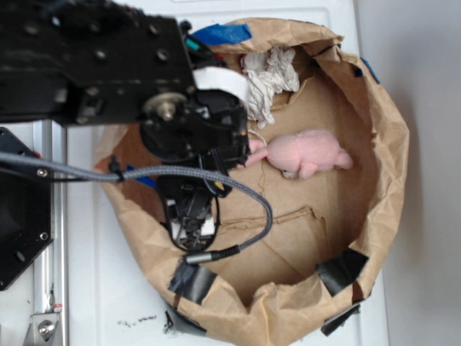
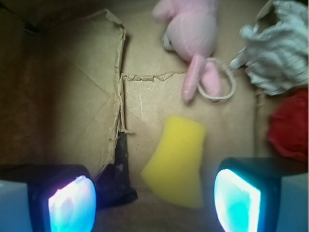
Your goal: Grab the green sponge.
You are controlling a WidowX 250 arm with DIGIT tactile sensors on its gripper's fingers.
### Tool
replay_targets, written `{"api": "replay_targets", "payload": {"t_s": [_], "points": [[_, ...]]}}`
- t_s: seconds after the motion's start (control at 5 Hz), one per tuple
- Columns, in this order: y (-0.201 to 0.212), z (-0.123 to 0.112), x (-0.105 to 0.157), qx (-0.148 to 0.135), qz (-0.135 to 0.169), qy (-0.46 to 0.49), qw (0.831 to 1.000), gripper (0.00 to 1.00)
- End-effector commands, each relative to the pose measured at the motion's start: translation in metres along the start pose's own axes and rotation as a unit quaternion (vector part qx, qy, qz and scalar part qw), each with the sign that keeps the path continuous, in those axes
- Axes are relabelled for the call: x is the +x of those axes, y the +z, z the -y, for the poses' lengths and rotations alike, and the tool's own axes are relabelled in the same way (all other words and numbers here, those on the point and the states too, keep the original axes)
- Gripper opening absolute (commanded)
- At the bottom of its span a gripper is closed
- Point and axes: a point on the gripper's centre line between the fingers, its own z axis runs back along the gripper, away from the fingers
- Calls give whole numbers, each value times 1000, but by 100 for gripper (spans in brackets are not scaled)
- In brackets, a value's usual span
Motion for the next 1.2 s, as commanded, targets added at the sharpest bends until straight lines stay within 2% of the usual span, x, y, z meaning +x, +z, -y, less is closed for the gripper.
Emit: {"api": "replay_targets", "payload": {"t_s": [0.0, 0.2, 0.4, 0.6, 0.8, 1.0], "points": [[-39, 3, -11, 8, -14, 0, 1000, 100], [-40, 3, -11, 10, -17, 3, 1000, 100], [-42, 4, -10, 35, 18, 30, 999, 100], [-41, 3, -8, 64, 24, 33, 997, 100], [-40, 3, -9, 66, 26, 37, 997, 0], [-40, 2, -8, 68, 24, 26, 997, 0]]}}
